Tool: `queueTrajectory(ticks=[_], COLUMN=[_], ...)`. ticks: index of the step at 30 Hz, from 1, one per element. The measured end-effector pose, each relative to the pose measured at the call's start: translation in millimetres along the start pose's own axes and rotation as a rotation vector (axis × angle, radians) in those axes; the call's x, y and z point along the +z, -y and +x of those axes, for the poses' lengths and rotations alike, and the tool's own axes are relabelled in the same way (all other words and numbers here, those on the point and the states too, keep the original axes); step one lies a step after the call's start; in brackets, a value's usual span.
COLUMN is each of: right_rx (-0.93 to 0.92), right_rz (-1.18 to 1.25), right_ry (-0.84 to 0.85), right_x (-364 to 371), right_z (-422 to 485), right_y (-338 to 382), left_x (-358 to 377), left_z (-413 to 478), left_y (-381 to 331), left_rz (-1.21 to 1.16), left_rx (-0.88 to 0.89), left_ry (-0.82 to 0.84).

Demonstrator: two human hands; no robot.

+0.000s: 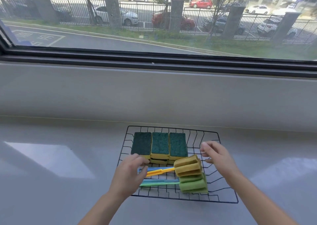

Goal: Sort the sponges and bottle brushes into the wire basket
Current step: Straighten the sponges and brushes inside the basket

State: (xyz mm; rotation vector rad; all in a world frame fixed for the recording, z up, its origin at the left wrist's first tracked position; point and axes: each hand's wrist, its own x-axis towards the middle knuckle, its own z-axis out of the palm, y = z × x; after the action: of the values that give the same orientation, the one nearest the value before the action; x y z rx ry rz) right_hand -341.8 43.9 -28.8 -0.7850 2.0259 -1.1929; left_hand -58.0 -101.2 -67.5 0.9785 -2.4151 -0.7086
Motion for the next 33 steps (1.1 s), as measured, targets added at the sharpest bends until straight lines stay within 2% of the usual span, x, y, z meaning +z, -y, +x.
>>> queueTrajectory(ticks=[2,4,7,10,13,19,22,25,29,33], right_rx=[-0.073,-0.15,-0.227,-0.248,-0.233,-0.19,-0.195,-0.194,-0.051,0.055], right_rz=[-0.065,-0.232,-0.438,-0.534,-0.438,-0.324,-0.337,-0.243,-0.054,-0.058], right_ry=[0.051,0.14,0.256,0.279,0.198,0.15,0.168,0.069,-0.074,-0.042], right_x=[-5.0,-5.0,2.3,16.9,18.2,24.9,25.1,13.2,-5.0,-3.8], right_z=[-17.2,-26.4,-28.2,-24.2,-26.7,-28.1,-28.5,-28.0,-30.6,-40.2], right_y=[-1.0,-0.2,7.7,12.2,5.0,3.5,3.7,0.4,-17.9,-36.2], left_x=[11.1,20.4,31.0,35.7,40.6,35.9,34.7,33.3,32.9,35.8], left_z=[2.8,10.1,19.4,19.3,20.8,20.6,21.6,21.6,20.8,20.0], left_y=[-11.6,-23.5,-34.4,-31.4,-32.6,-24.3,-16.2,-10.3,-7.0,-9.2], left_rz=[0.029,0.091,0.2,0.235,0.248,0.222,0.237,0.248,0.209,0.095], left_rx=[0.009,0.018,0.038,0.018,0.034,0.024,-0.009,-0.006,0.004,0.014], left_ry=[0.113,0.207,0.254,0.262,0.269,0.163,0.168,0.195,0.177,0.157])
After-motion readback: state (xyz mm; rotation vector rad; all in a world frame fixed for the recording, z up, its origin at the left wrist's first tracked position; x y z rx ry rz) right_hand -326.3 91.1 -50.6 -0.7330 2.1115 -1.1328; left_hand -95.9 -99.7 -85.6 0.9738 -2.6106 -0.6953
